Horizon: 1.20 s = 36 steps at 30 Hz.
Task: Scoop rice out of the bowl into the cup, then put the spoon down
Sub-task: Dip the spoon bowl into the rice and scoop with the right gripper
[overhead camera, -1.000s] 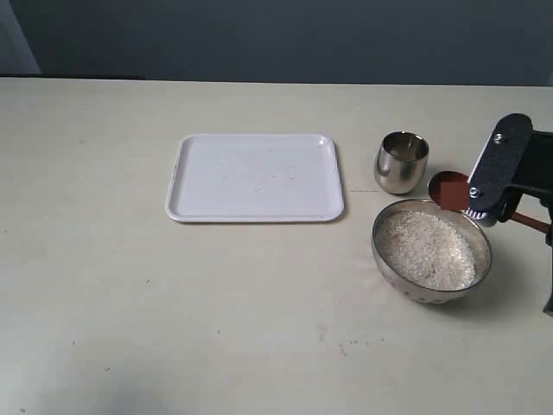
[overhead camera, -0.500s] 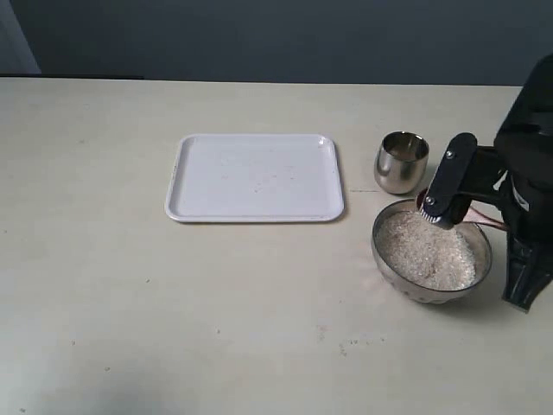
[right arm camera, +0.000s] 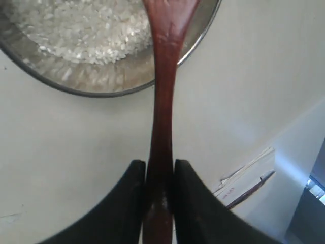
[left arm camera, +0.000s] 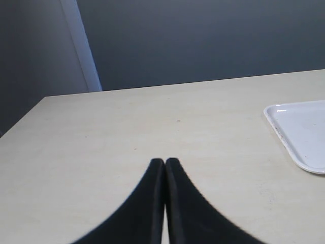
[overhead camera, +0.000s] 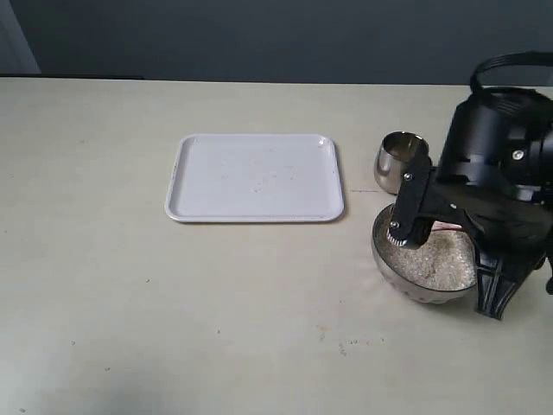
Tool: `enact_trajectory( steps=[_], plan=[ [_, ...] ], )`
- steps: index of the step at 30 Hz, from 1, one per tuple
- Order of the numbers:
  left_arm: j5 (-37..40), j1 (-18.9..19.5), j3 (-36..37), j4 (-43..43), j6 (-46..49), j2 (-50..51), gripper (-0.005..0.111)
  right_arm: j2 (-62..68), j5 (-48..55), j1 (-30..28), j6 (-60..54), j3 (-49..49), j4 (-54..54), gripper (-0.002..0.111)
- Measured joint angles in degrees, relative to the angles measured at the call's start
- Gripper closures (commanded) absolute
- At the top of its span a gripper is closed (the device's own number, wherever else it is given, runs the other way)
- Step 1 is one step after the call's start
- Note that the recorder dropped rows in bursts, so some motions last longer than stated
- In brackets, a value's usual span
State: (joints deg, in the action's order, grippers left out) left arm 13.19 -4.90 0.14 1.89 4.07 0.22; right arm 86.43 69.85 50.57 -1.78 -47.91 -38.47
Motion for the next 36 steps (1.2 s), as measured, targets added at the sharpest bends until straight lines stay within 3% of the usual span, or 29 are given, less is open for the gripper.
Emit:
enact_trajectory(
  steps=[9,17,27,36],
  plan=[
    [0.0,0.0,0.0,0.0,0.0,0.0,0.106,-1.57,-0.22,0.29,17.86,0.0,-10.8,0.109],
    [0.0,0.0,0.0,0.0,0.0,0.0,0.106,-7.59,-0.11,0.29,6.74,4.09,4.47,0.109],
    [0.0,0.0,0.0,0.0,0.0,0.0,0.106,-7.85,0.22,0.65,5.18,6.93,-0.74,0.109],
    [0.0,0.0,0.0,0.0,0.0,0.0,0.106,0.3,0.01,0.65,5.03,7.03,-5.17,0.109]
  ],
)
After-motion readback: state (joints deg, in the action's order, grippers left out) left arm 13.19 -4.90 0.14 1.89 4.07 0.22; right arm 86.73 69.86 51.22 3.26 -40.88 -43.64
